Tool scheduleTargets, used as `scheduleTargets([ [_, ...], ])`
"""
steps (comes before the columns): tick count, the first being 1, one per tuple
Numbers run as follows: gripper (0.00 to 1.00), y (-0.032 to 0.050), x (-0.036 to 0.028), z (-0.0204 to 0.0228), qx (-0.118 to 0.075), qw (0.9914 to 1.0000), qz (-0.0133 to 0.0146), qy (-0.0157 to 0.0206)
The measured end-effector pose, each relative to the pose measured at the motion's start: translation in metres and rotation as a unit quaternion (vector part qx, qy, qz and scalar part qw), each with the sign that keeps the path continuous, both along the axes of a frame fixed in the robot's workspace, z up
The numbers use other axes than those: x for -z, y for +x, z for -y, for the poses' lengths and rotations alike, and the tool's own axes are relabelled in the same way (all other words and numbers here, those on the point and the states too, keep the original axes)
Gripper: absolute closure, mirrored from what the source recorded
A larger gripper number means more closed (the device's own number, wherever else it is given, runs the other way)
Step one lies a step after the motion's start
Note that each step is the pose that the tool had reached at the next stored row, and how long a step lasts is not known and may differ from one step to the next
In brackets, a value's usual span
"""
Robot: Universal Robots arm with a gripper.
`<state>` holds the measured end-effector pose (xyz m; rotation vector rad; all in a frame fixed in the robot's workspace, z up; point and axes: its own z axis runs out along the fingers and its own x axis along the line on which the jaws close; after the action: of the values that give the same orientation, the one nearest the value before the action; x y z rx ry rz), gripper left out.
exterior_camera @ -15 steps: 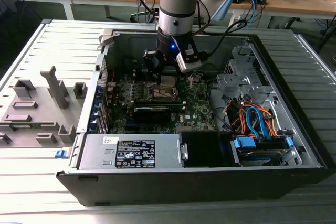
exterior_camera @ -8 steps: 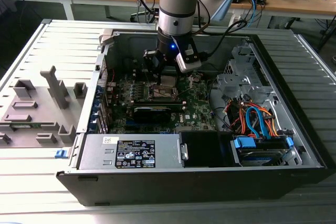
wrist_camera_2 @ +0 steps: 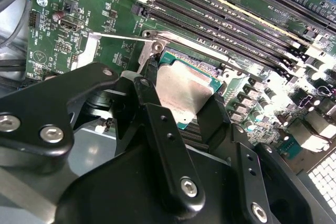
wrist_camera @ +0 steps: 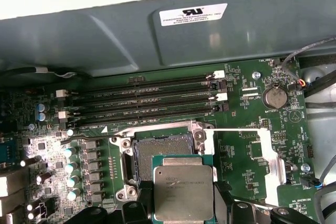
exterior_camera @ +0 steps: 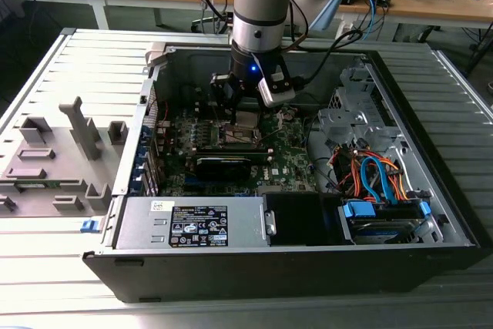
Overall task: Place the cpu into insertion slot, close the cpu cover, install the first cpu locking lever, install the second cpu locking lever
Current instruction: 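Place the cpu into insertion slot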
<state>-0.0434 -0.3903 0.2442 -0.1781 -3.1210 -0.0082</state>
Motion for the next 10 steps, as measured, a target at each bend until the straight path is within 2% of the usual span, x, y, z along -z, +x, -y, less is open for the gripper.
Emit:
scheduleTargets([
  [10,0.45,0.0,0.0009,0.0,0.003,1.0,0.0,0.0],
])
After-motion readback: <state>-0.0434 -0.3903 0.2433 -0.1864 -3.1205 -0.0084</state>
